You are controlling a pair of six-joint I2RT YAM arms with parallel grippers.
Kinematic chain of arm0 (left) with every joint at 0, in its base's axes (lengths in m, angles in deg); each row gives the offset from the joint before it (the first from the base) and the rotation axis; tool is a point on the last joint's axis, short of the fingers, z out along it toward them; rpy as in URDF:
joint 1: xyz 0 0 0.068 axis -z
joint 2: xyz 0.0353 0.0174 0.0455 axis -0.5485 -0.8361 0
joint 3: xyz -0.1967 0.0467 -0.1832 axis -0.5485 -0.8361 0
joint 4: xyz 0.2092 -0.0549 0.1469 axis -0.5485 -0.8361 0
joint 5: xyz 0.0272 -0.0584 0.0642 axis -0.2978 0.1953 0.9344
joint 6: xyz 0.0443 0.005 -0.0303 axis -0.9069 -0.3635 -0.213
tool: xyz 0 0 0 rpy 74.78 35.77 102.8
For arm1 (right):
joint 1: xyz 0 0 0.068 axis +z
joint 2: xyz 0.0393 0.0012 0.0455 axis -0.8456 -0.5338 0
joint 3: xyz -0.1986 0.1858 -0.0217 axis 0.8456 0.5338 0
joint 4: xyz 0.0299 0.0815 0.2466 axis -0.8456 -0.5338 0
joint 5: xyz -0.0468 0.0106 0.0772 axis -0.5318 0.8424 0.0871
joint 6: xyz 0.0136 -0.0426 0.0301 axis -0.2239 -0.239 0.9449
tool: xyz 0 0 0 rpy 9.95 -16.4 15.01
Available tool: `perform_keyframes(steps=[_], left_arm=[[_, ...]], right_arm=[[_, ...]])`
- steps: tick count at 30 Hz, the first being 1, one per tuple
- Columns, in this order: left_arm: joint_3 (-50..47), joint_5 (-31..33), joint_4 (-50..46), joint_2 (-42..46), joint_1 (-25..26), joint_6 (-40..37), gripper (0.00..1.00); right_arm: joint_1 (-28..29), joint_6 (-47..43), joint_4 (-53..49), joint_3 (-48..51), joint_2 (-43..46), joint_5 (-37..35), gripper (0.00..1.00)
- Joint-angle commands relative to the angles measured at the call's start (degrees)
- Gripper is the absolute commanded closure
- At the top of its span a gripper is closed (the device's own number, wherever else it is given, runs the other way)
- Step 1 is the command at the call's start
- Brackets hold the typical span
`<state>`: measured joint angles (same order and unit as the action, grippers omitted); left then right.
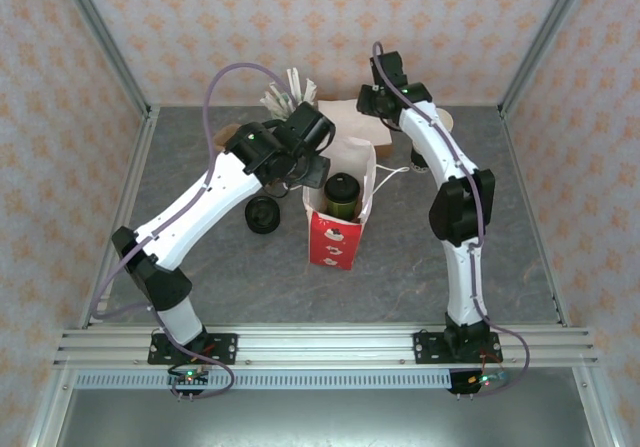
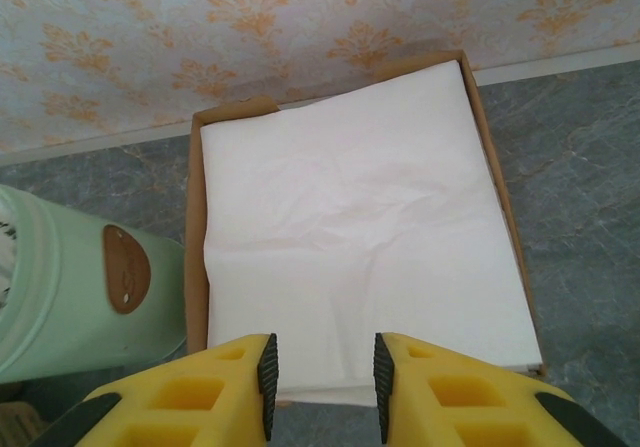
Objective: Pack the takeout coffee
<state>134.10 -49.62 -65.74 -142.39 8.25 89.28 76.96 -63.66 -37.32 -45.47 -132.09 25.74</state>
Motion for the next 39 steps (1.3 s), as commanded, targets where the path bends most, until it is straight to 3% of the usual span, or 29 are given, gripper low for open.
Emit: perform_keyframes(steps=[1,9,18,21,39], left_arm=[[-0.4,0.8,2.1,-0.3,-0.8,1.7,0.56],[0.0,2.5,1.4,-1.2,-0.8,2.6,0.78],[-1.7,3.5,1.5,0.6,-1.1,3.8,0.88],[-2.8,3.6,2.0,1.6,-1.2,4.4,0.96],[-5.9,6.2,0.0,6.7,-2.6,6.7,1.00]], right_arm=[[0.3,-1.1,0.3,-3.5,-2.8,-2.0,0.64],[0.5,-1.3,1.4,-7.9,-9.3,-2.6,0.53],[1.2,-2.3,1.7,-14.8,-17.2,-4.5,0.44],[1.7,-3.1,2.9,-15.9,-18.9,-6.6,0.40],[2.6,-2.7,5.2,-18.8,-25.2,-9.5,0.28]])
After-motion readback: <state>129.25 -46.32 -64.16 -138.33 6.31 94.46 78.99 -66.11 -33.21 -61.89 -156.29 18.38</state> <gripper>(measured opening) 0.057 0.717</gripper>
